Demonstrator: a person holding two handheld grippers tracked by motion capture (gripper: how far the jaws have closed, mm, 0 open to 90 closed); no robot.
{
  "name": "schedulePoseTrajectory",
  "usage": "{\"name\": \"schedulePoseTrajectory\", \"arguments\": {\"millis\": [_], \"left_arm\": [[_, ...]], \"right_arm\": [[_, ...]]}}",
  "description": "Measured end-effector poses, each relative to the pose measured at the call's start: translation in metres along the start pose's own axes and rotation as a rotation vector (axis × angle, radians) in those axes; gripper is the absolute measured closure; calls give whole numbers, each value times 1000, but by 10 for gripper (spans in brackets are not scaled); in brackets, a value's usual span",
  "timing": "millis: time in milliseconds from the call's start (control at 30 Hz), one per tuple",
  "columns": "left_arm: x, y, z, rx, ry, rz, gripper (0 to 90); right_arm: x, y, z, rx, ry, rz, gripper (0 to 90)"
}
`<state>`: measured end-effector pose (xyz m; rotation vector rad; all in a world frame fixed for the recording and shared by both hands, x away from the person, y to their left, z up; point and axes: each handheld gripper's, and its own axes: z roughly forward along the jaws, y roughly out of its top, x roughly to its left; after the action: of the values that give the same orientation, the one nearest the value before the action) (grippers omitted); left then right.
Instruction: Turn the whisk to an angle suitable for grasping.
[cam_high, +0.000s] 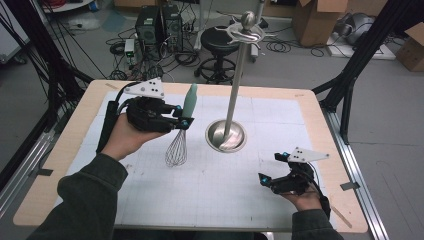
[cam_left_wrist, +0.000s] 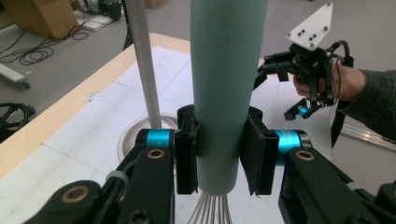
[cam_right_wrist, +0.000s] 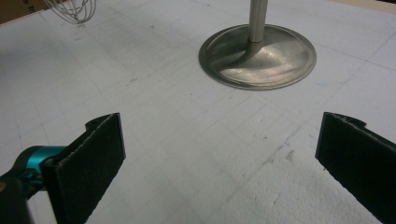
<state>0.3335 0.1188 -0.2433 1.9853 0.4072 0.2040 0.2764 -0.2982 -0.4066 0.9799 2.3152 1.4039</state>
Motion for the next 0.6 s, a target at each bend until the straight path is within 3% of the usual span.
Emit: {"name": "schedulePoseTrajectory", "arguments": {"millis": [600], "left_arm": [[12,26,16,1,17,-6,688]], "right_arm": [[0,1,1,-15,8,-1,6]]}}
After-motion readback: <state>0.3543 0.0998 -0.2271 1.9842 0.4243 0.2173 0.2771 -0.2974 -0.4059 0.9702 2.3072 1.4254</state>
